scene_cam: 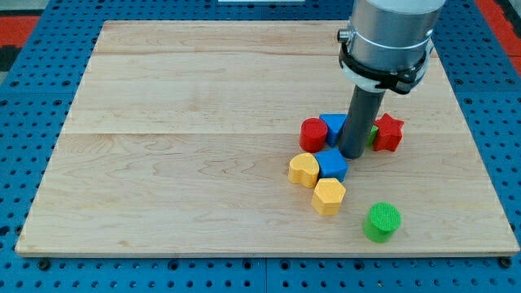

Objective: Move the red star diagonal to the green star

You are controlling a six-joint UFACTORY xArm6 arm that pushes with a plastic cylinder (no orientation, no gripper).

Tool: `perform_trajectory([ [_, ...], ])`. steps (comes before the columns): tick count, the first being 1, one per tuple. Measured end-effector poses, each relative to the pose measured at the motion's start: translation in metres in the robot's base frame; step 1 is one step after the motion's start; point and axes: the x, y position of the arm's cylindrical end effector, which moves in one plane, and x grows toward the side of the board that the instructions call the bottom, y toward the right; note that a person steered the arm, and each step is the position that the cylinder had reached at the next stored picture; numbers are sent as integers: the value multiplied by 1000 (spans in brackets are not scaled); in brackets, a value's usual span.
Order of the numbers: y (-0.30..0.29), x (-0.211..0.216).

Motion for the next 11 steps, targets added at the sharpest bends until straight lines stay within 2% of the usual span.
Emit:
perform_trajectory([
  [2, 17, 31],
  [4, 35, -8],
  [6, 82, -37],
  [8, 121, -34],
  [11, 134, -121],
])
